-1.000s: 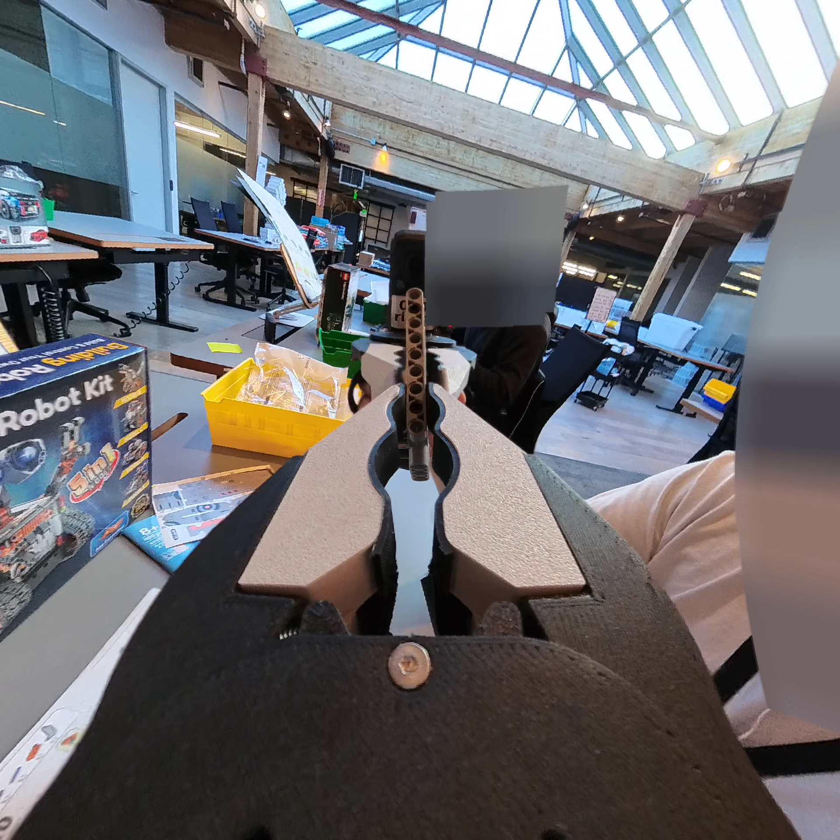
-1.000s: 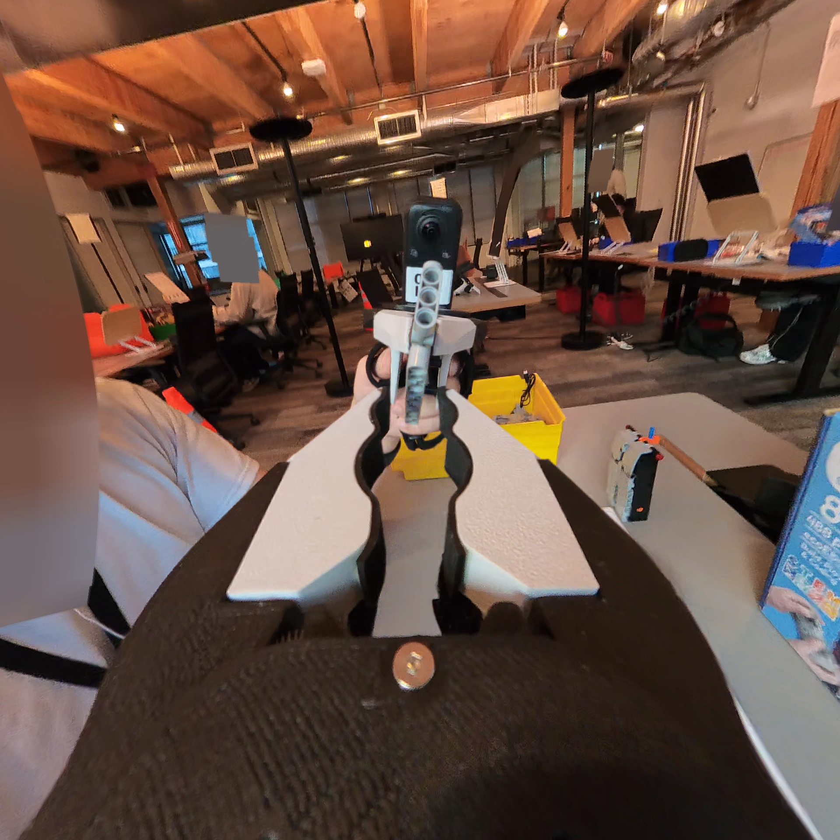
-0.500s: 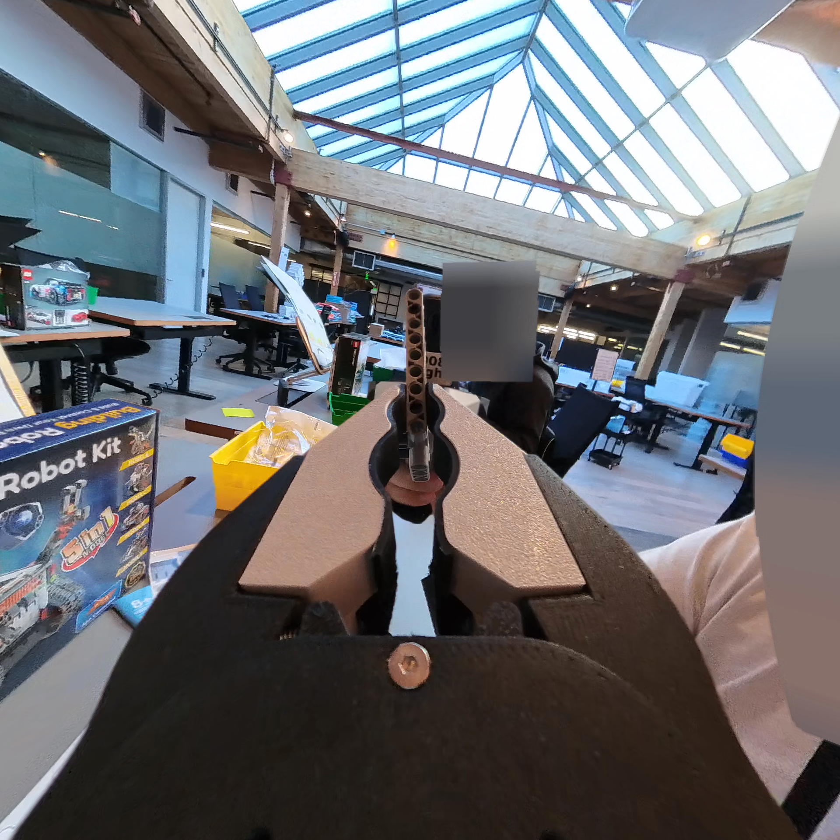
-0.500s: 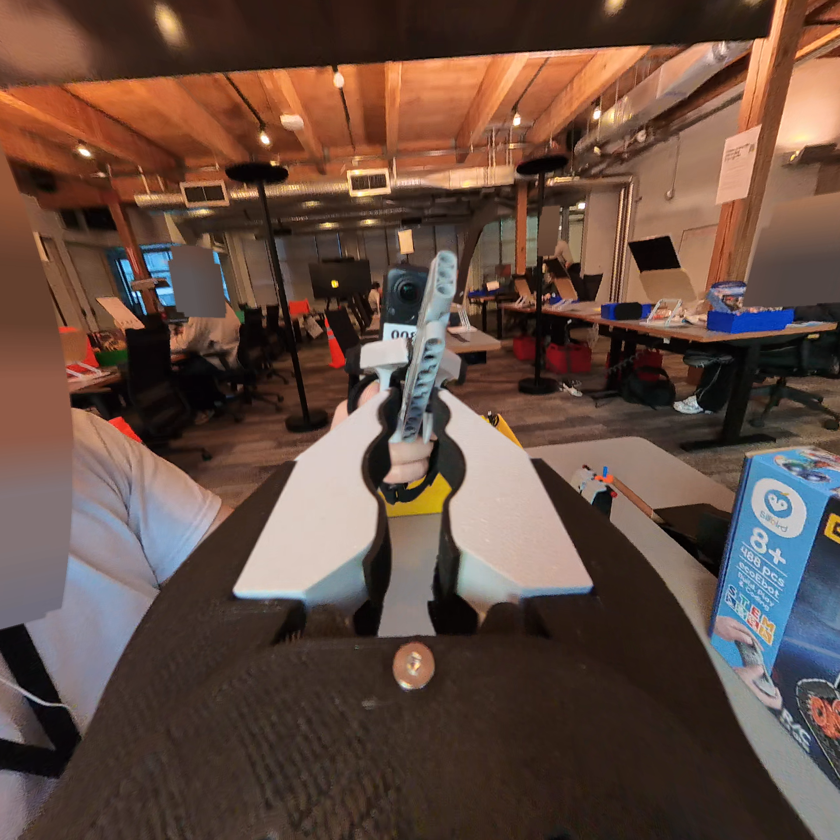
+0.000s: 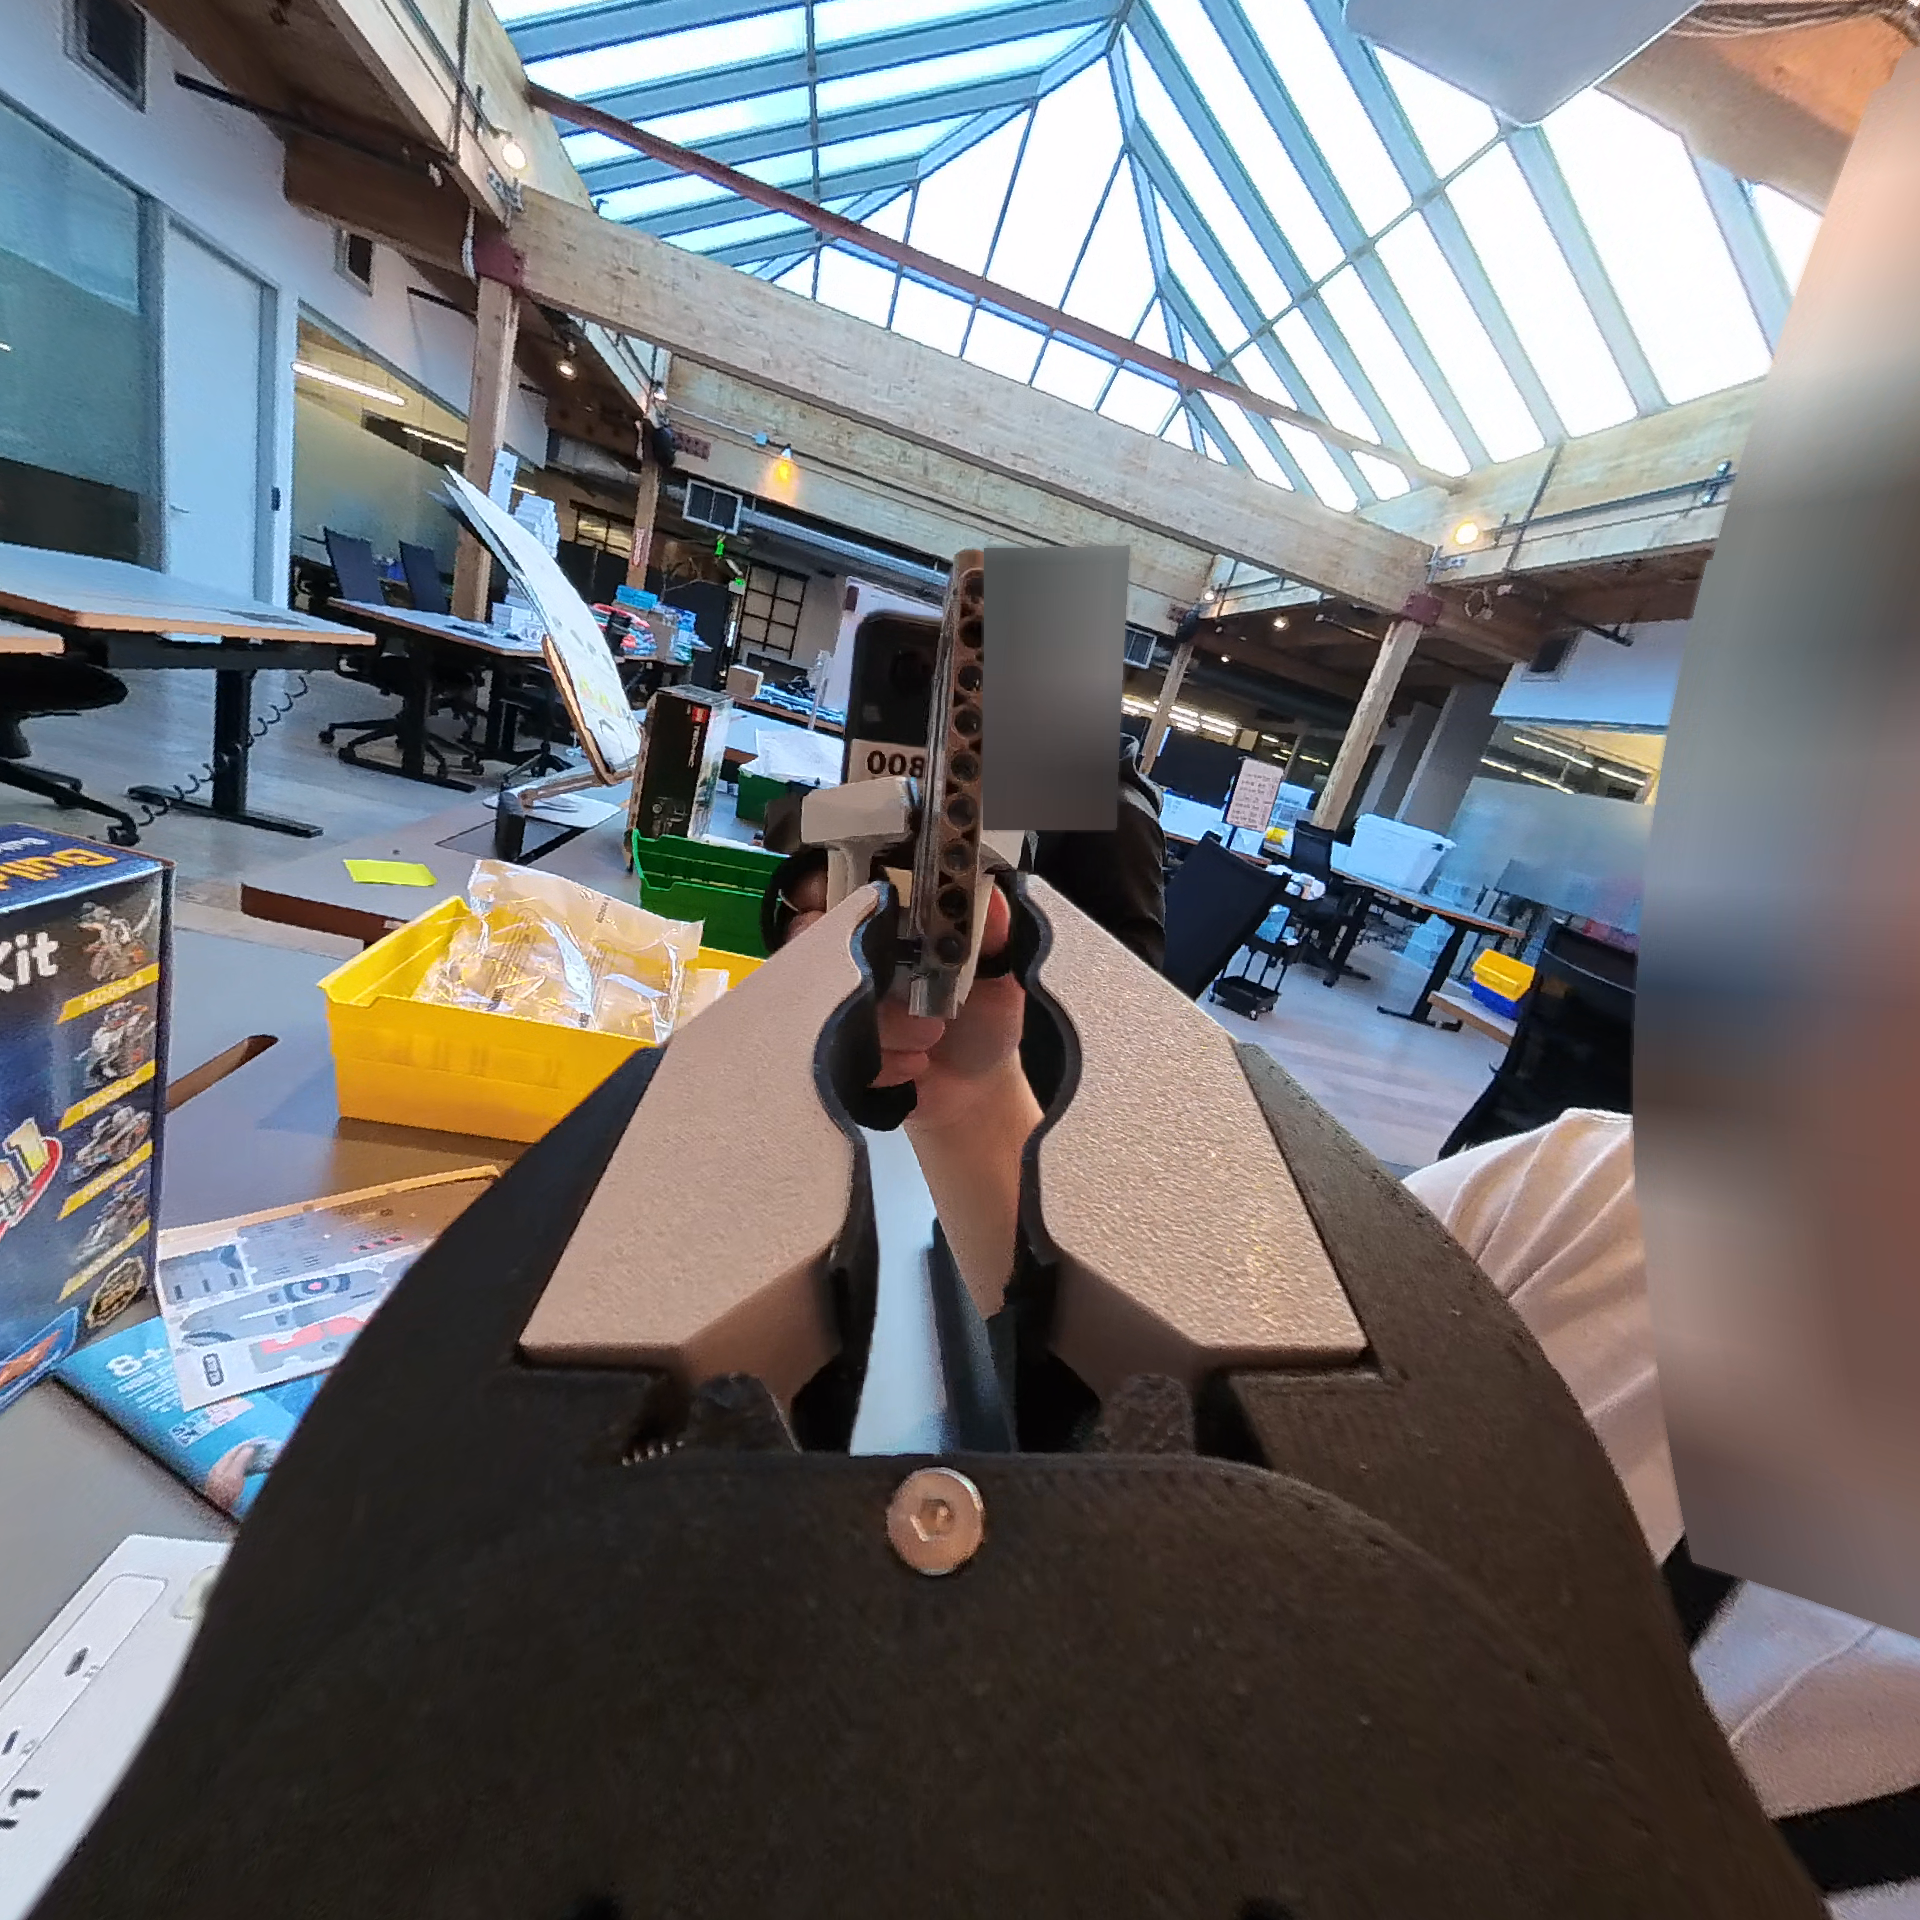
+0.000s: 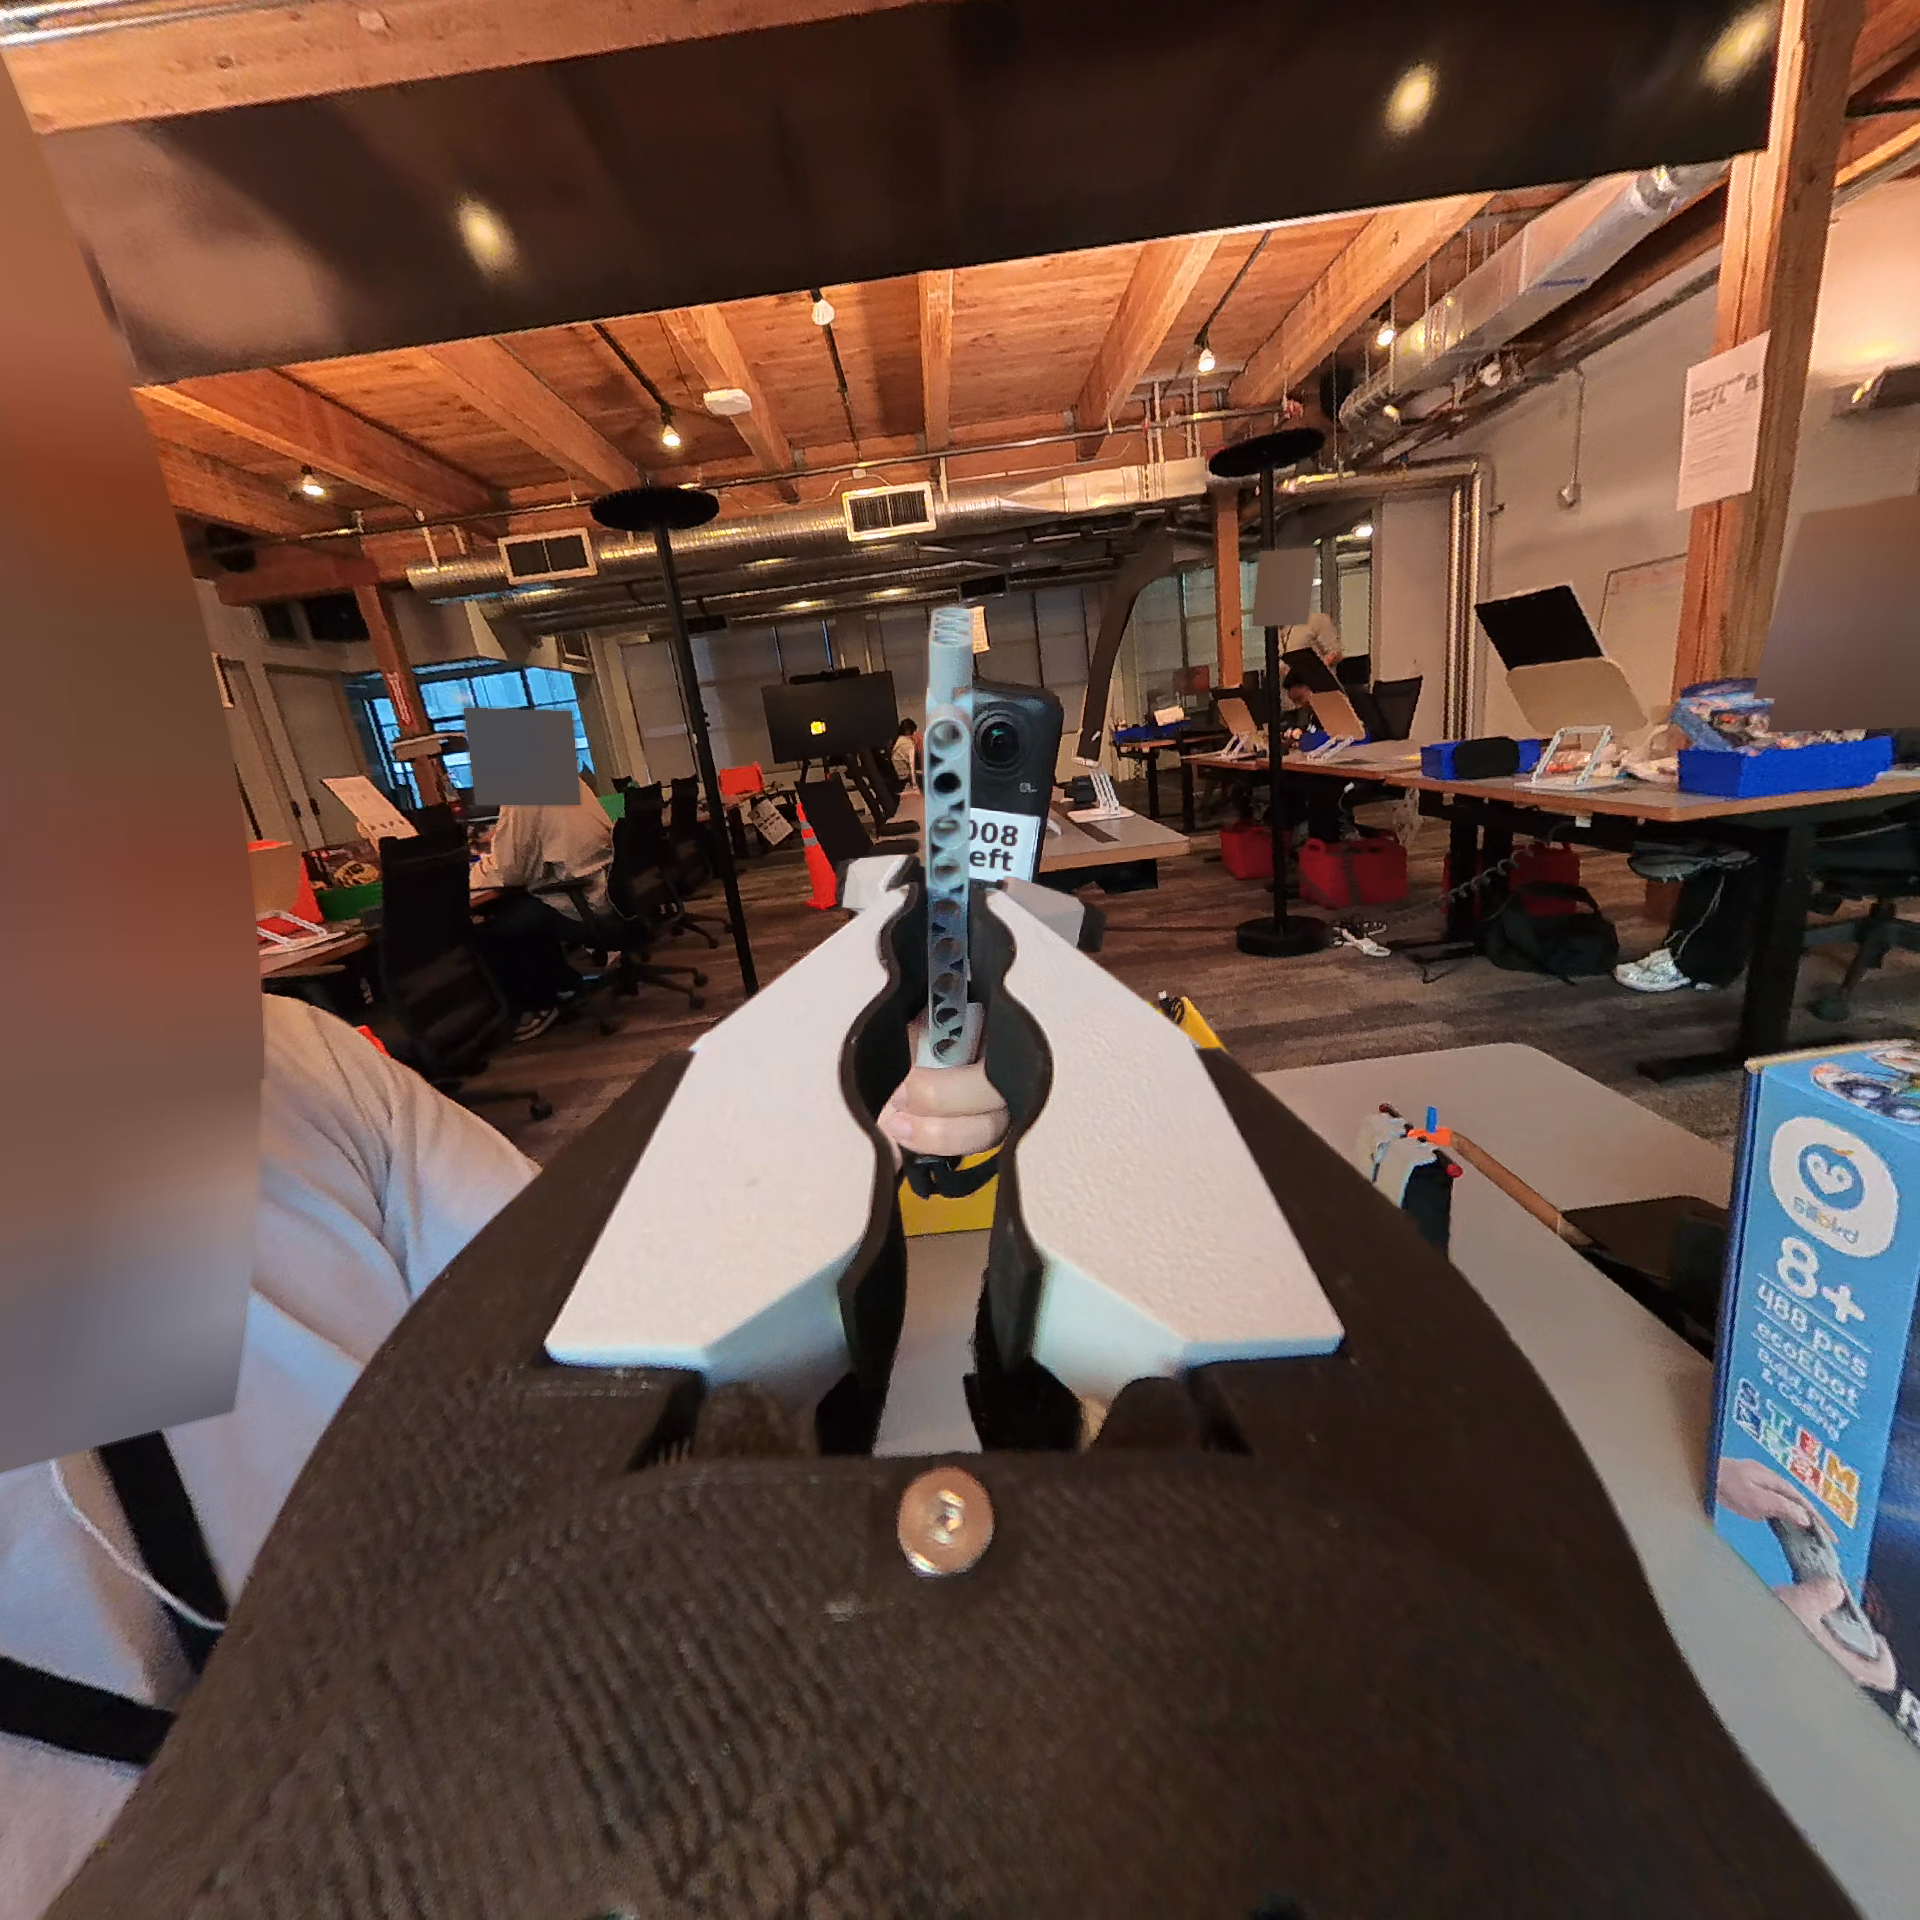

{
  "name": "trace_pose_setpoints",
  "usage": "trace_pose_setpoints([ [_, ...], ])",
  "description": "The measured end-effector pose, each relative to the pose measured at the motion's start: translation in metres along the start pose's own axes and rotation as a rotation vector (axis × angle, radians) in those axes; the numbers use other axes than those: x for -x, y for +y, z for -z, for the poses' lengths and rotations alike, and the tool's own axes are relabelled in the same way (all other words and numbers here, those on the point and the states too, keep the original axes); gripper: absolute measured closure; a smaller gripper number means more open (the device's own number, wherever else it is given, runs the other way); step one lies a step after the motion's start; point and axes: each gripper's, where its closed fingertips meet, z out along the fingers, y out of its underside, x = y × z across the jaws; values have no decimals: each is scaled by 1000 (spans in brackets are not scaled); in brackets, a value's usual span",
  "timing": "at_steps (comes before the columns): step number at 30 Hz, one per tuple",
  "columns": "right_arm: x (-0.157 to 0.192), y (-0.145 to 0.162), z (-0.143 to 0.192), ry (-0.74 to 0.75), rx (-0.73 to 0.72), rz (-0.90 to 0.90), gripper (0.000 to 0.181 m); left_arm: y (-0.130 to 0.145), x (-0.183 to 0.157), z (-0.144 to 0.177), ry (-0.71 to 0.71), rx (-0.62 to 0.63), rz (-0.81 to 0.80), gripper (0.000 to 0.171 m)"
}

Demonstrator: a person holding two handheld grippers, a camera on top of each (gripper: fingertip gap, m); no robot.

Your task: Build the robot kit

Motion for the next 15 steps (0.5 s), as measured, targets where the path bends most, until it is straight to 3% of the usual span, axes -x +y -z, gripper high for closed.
trace_pose_setpoints([
  [6, 16, -22, 10, -126, -148, -7, 175, -21, -13, 8, -30, -109, -178, 145],
  [10, 18, -24, 11, -153, -180, -1, 175, -3, -20, -7, 0, -8, -170, 142],
  [13, 17, -23, 9, -134, -184, 4, 175, -3, -17, -13, -12, -39, -142, 165],
  [15, 15, -22, 9, -125, -177, 8, 175, -5, -15, -13, -2, -55, -105, 166],
])
